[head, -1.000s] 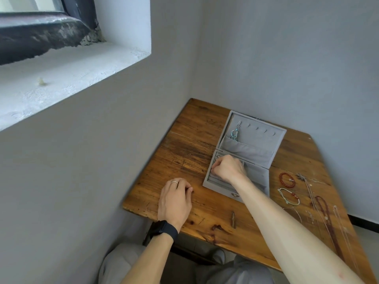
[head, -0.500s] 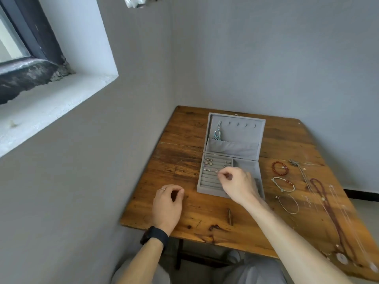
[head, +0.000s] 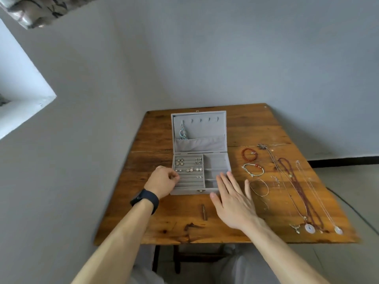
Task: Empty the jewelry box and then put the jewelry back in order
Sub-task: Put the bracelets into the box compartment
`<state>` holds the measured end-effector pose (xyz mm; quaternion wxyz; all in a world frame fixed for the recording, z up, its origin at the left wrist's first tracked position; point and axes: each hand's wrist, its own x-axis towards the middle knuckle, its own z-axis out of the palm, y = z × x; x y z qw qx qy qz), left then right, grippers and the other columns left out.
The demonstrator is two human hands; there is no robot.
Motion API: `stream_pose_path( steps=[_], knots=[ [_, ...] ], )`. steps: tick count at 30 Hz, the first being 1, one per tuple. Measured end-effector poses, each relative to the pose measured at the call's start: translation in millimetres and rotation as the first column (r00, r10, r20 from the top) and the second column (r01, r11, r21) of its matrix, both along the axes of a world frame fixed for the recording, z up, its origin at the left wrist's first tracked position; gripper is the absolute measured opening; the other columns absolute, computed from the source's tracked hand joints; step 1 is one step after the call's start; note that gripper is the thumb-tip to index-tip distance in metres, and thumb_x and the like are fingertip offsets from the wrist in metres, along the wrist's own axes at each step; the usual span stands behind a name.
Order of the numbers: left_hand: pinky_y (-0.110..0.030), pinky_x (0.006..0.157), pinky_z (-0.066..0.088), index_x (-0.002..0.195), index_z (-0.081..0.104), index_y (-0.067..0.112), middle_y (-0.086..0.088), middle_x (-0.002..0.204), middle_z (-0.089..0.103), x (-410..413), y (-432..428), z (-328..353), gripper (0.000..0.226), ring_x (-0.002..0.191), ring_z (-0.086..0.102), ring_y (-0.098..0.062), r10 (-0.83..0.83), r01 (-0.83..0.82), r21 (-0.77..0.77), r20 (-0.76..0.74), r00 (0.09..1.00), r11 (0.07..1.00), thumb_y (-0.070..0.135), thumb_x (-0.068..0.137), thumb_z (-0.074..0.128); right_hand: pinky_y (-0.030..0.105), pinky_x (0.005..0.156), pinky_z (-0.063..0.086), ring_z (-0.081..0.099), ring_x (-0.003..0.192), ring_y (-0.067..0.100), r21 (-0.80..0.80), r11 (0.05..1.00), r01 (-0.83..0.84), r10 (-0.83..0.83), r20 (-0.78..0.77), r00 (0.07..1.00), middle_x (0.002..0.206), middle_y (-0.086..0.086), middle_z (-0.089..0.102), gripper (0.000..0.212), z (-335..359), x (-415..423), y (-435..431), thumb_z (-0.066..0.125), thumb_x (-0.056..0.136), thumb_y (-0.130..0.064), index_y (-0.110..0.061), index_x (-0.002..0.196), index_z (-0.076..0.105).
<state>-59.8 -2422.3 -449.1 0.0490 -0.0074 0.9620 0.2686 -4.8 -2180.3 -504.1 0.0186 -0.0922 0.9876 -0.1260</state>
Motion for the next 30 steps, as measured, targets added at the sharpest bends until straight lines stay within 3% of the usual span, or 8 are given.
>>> stream_pose_path(
  steps=[4,6,12,17,22,26,28,30],
  knots=[
    [-0.033,0.076,0.056,0.092,0.063,0.033,0.002,0.11,0.06,-1,2,-2,0.007,0.087,0.061,-0.014,0.046,-0.047,-0.122,-0.015,0.999,0.991,0.033,0.097,0.058,0.051,0.113,-0.024,-0.03,0.148,0.012,-0.011,1.0,-0.008,0.008,-0.003,1.0,0.165,-0.009,-0.014,0.072,-2,0,-1,0.006,0.101,-0.061,-0.022,0.16,-0.003],
    [-0.033,0.073,0.055,0.093,0.063,0.032,0.003,0.107,0.061,-1,4,-2,0.007,0.084,0.06,-0.013,0.048,-0.05,-0.145,-0.017,0.999,0.988,0.037,0.097,0.058,0.052,0.113,-0.023,-0.029,0.148,0.013,-0.014,1.0,-0.011,0.011,-0.008,1.0,0.166,-0.008,-0.013,0.073,-3,0,-1,0.008,0.1,-0.062,-0.021,0.16,-0.003],
    [-0.04,0.086,0.056,0.097,0.067,0.025,-0.001,0.106,0.065,-9,15,11,0.013,0.094,0.063,-0.022,0.045,-0.022,-0.271,0.077,0.996,0.962,0.032,0.094,0.056,0.054,0.115,-0.021,-0.027,0.149,0.014,-0.042,0.999,-0.013,0.013,-0.004,1.0,0.167,-0.006,-0.01,0.075,-3,-1,0,0.012,0.099,-0.064,-0.021,0.16,-0.002],
    [-0.036,0.08,0.054,0.106,0.059,0.025,-0.002,0.105,0.063,-16,24,19,0.017,0.092,0.062,-0.025,0.094,-0.057,-0.359,0.088,0.992,0.932,0.032,0.09,0.06,0.056,0.116,-0.02,-0.028,0.149,0.014,-0.04,0.999,-0.022,0.024,0.029,0.999,0.167,-0.005,-0.011,0.077,-1,-3,1,0.012,0.099,-0.065,-0.02,0.16,-0.003],
    [-0.036,0.078,0.051,0.099,0.056,0.021,-0.003,0.103,0.063,-22,12,4,0.027,0.092,0.059,-0.021,0.246,-0.247,-0.014,0.165,0.955,0.969,0.026,0.083,0.078,0.054,0.114,-0.022,-0.028,0.149,0.014,-0.049,0.999,-0.018,0.02,0.036,0.999,0.167,-0.005,-0.011,0.077,-2,-3,0,0.013,0.099,-0.065,-0.021,0.16,-0.003],
    [-0.039,0.074,0.056,0.1,0.053,0.018,-0.007,0.108,0.062,-16,4,-9,0.038,0.097,0.061,-0.024,0.384,-0.527,0.414,0.382,0.841,0.742,0.017,0.078,0.085,0.054,0.113,-0.022,-0.029,0.149,0.014,-0.056,0.998,-0.02,0.023,0.044,0.999,0.167,-0.006,-0.011,0.078,-1,-3,1,0.015,0.098,-0.066,-0.022,0.16,-0.002],
    [-0.036,0.07,0.055,0.106,0.056,0.016,-0.008,0.11,0.064,-14,3,-12,0.041,0.095,0.062,-0.023,0.382,-0.557,0.495,0.414,0.826,0.667,0.013,0.078,0.085,0.054,0.114,-0.022,-0.028,0.149,0.013,-0.052,0.998,-0.022,0.024,0.049,0.999,0.167,-0.006,-0.011,0.079,0,-3,1,0.015,0.097,-0.068,-0.023,0.16,-0.001],
    [-0.039,0.078,0.057,0.115,0.06,0.013,-0.009,0.111,0.067,-13,3,-17,0.044,0.098,0.064,-0.025,0.377,-0.541,0.516,0.394,0.838,0.664,0.013,0.078,0.085,0.054,0.114,-0.022,-0.029,0.148,0.013,-0.042,0.999,-0.029,0.031,0.057,0.998,0.167,-0.007,-0.011,0.081,1,-2,2,0.013,0.096,-0.07,-0.024,0.16,-0.001]
  ],
)
